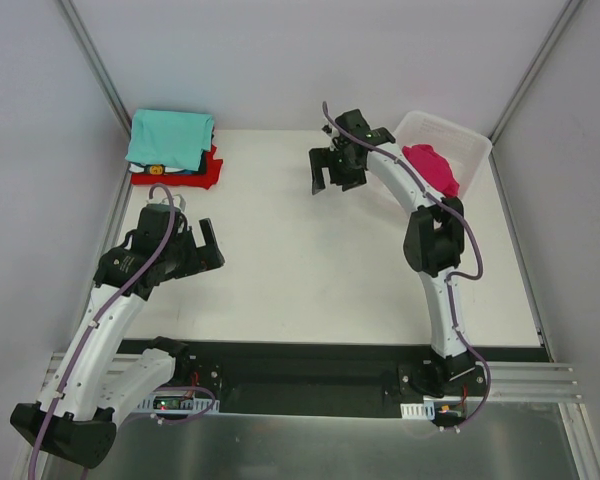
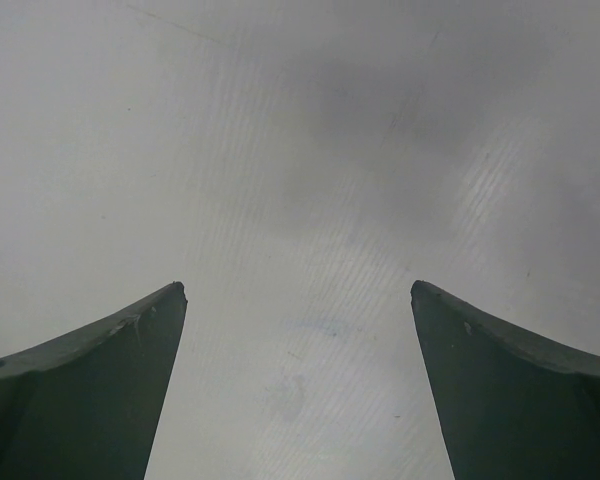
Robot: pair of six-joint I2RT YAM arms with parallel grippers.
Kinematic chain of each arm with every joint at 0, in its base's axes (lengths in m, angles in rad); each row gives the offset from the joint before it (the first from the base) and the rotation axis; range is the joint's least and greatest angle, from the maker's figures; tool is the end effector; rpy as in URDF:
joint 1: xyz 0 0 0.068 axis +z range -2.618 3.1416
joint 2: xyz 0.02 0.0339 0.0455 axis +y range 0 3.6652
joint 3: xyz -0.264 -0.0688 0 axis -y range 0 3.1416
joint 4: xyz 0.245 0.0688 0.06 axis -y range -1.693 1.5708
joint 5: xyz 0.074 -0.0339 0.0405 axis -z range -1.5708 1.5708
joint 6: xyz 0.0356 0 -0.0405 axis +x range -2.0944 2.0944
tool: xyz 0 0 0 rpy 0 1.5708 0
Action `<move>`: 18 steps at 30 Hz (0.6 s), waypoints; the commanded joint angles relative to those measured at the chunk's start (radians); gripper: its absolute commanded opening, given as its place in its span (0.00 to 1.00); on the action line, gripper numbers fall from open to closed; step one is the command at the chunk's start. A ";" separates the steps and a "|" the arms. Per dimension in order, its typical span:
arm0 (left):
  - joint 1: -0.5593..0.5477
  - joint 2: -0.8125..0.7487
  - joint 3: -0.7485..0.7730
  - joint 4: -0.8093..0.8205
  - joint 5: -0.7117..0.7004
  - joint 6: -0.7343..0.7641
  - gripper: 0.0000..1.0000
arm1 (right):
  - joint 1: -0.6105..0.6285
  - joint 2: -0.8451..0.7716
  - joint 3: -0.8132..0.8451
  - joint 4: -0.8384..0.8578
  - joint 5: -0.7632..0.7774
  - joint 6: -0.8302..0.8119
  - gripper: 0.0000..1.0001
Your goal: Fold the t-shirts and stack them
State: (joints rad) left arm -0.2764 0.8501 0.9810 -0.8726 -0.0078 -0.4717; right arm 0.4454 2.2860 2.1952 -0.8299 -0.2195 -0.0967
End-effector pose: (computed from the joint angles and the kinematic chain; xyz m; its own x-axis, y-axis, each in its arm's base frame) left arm 0.1556 -0.0439 0.3293 -0.7004 -0.2736 -0.6592 -0.0572 0.9421 -0.3303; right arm 0.4554 0.2260 0.2638 -0.6629 -0.4209 -0.6192 -0.6063 0.7870 0.1141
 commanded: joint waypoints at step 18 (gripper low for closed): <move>-0.010 0.000 0.022 -0.003 0.032 -0.013 0.99 | -0.062 -0.062 -0.135 0.058 0.305 -0.009 1.00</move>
State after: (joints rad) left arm -0.2764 0.8555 0.9810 -0.8726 0.0010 -0.4721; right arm 0.4183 2.3035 2.1300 -0.7727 0.0231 -0.1574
